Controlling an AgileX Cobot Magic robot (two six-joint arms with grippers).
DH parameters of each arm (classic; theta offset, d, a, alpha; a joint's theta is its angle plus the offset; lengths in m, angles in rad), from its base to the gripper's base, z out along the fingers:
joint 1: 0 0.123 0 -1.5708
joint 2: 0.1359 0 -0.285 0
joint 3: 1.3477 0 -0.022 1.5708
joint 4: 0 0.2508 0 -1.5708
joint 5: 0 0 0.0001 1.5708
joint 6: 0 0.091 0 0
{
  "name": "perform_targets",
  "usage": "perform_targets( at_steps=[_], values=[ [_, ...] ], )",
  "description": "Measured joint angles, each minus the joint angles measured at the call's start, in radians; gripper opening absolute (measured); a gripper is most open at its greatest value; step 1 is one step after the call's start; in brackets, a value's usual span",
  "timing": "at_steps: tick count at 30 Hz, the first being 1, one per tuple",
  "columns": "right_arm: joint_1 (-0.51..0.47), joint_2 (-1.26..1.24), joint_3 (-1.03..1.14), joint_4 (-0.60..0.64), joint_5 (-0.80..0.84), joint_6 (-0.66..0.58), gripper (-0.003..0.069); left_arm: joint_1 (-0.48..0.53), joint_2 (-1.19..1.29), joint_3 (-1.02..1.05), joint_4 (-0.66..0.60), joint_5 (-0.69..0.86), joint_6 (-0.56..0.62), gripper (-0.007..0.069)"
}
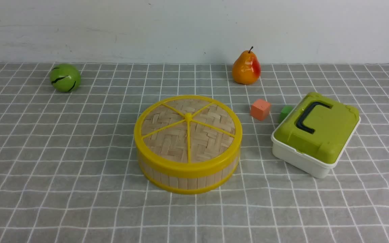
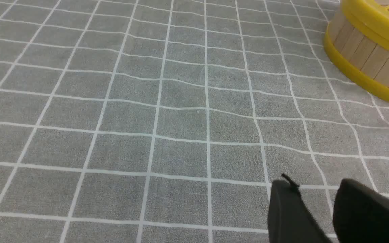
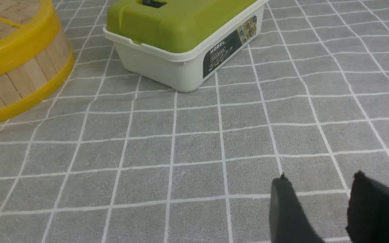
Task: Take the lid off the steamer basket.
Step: Use the left arm to lift the lid of the steamer
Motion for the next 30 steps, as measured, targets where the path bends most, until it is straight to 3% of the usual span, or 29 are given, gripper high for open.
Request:
perform_targets(
  at_steps=[30],
  values=[
    [0.0,0.0,0.0,0.0,0.0,0.0,0.024,0.0,0.0,0.0,0.0,0.0,0.0,0.0237]
  ],
)
